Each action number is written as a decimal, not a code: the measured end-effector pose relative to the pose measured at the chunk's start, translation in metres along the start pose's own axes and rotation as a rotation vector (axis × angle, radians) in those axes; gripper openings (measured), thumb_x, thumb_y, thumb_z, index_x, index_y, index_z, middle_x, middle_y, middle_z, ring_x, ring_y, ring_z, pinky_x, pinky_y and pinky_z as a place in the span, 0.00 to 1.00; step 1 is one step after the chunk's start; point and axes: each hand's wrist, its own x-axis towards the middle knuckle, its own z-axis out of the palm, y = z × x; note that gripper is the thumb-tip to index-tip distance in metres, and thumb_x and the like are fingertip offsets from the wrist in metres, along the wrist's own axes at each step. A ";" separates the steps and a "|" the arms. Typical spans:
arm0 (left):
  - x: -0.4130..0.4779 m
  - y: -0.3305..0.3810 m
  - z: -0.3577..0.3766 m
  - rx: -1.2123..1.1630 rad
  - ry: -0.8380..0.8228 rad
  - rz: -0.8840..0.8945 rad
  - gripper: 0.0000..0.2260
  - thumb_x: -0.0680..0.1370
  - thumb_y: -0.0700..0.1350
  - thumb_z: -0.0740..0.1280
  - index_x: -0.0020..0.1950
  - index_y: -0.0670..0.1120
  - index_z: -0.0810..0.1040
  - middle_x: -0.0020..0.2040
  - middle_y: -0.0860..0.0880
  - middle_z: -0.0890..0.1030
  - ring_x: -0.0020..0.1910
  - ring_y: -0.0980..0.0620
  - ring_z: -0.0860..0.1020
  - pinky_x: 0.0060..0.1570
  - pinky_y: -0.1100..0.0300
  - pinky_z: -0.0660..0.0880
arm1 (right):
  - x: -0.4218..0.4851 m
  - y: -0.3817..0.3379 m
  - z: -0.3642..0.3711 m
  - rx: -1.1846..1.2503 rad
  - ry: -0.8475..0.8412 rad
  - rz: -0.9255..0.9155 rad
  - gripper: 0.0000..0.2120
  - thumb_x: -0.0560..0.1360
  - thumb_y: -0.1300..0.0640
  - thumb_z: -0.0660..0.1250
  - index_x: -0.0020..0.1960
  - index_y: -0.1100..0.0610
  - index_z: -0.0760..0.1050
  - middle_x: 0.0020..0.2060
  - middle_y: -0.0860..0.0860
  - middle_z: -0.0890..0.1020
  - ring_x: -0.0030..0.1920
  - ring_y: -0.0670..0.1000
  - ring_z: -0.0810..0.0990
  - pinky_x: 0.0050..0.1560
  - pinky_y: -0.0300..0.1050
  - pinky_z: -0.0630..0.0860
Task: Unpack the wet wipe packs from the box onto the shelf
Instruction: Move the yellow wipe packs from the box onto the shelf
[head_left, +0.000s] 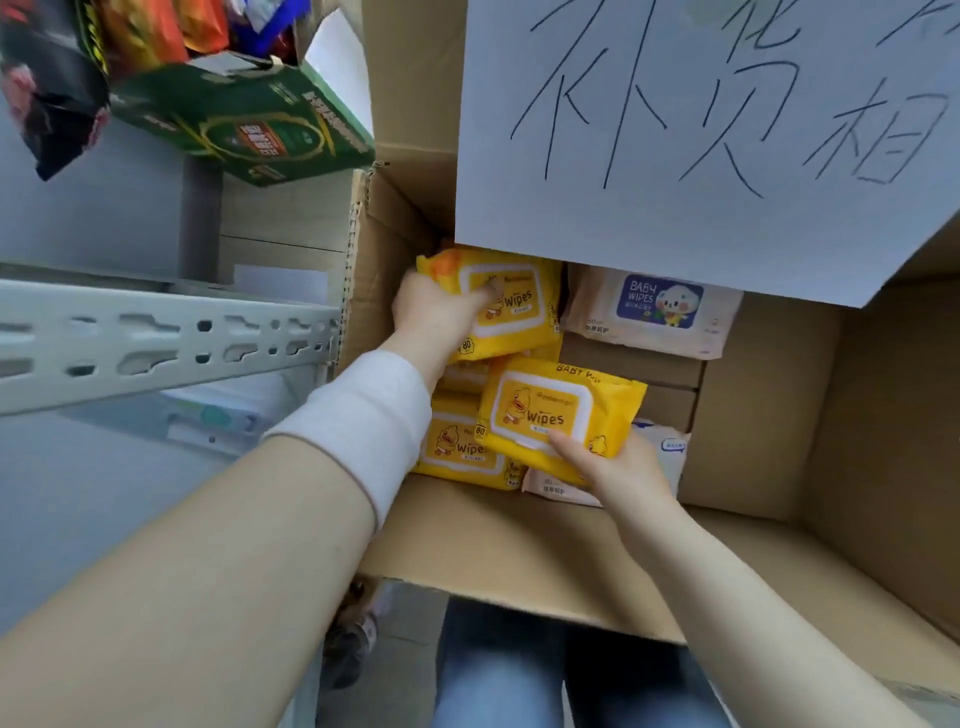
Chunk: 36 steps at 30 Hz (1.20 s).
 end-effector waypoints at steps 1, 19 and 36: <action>-0.009 -0.008 -0.007 -0.025 0.003 -0.007 0.42 0.50 0.65 0.74 0.59 0.45 0.76 0.53 0.47 0.82 0.53 0.46 0.81 0.55 0.46 0.78 | -0.015 0.004 -0.013 -0.007 0.005 0.011 0.09 0.70 0.51 0.72 0.49 0.47 0.76 0.53 0.52 0.83 0.54 0.54 0.81 0.60 0.55 0.76; -0.521 -0.063 -0.231 -0.483 0.306 0.307 0.11 0.71 0.53 0.70 0.51 0.53 0.73 0.49 0.51 0.82 0.47 0.50 0.82 0.47 0.51 0.79 | -0.383 -0.009 -0.079 -0.379 -0.509 -0.405 0.40 0.47 0.32 0.76 0.53 0.52 0.77 0.41 0.45 0.87 0.42 0.46 0.86 0.36 0.37 0.81; -0.865 -0.418 -0.402 -0.980 0.857 0.312 0.11 0.68 0.54 0.68 0.47 0.52 0.78 0.34 0.57 0.85 0.34 0.61 0.83 0.31 0.64 0.79 | -0.671 0.151 0.149 -0.563 -1.020 -0.658 0.41 0.42 0.38 0.81 0.51 0.54 0.77 0.45 0.49 0.87 0.45 0.50 0.86 0.36 0.40 0.81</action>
